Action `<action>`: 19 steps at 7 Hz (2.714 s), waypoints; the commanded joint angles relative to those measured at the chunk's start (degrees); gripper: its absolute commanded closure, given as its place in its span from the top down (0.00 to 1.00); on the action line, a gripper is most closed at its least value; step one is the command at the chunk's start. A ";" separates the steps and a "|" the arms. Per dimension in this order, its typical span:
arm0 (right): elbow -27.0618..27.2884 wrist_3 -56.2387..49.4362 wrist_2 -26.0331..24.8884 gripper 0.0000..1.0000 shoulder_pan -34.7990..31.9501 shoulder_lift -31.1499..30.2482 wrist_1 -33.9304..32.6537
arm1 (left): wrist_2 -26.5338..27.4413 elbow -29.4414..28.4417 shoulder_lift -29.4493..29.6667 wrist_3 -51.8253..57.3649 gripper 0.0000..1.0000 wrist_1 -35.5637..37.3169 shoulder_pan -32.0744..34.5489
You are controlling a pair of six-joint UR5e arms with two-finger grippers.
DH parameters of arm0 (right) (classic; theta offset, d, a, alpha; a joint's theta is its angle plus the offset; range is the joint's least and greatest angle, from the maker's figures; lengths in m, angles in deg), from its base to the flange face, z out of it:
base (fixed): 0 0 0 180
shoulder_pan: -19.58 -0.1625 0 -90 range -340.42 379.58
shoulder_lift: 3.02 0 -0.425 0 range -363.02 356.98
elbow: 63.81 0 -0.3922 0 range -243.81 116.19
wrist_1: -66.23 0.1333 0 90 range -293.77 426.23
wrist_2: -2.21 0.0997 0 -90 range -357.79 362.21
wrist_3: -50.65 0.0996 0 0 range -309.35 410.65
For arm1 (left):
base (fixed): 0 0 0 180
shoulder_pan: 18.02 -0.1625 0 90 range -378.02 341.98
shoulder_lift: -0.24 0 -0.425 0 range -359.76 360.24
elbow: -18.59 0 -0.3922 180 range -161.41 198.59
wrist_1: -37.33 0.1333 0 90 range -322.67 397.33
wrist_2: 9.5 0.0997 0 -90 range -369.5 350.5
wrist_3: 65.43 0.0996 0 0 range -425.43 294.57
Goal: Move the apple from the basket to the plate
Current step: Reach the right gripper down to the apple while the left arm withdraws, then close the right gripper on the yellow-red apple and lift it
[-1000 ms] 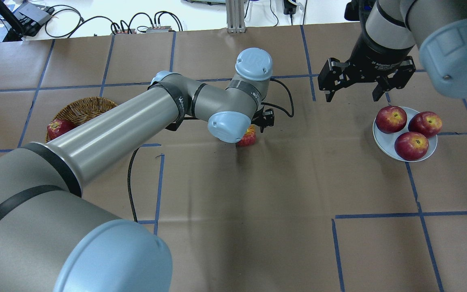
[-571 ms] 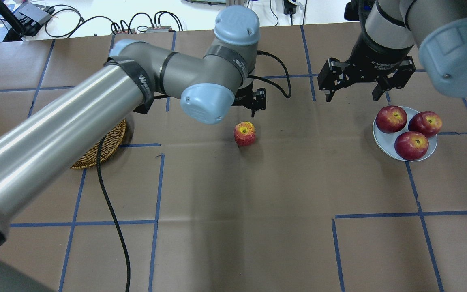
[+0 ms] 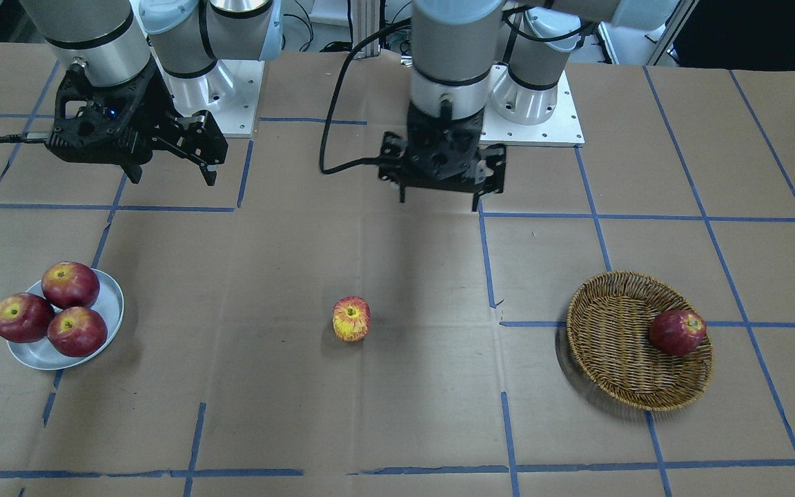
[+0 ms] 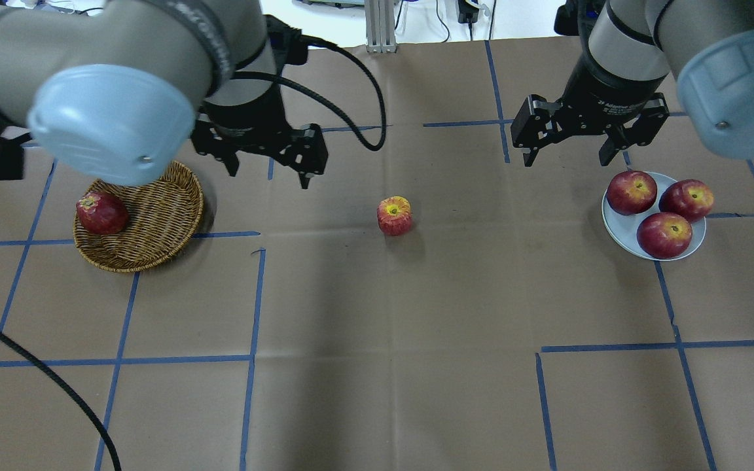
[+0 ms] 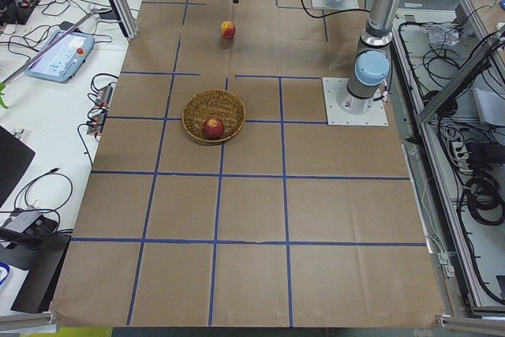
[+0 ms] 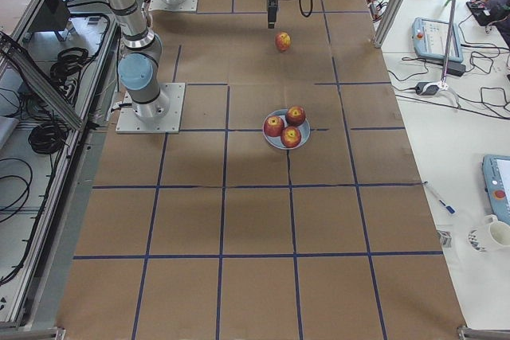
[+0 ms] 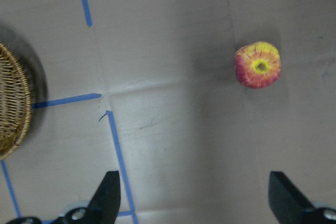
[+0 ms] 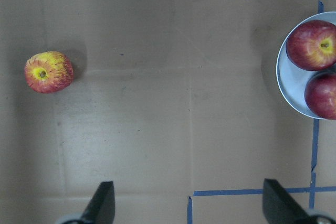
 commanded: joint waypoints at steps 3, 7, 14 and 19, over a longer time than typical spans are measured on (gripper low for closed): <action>-1.62 5.66 0.20 1.00 -2.79 4.36 -3.05 | -3.02 4.13 -9.91 7.32 0.99 -2.66 -7.20; -8.14 16.58 -0.06 1.00 -15.98 20.96 -12.17 | -2.41 4.22 -9.47 7.85 0.99 -2.74 -7.29; -1.02 19.05 -0.32 1.00 -20.03 33.99 -34.44 | -2.58 4.40 -10.17 8.38 0.99 -2.75 -7.38; -0.04 17.82 -0.68 0.51 -19.43 34.18 -35.14 | -2.67 4.40 -10.26 8.11 0.99 -2.83 -7.38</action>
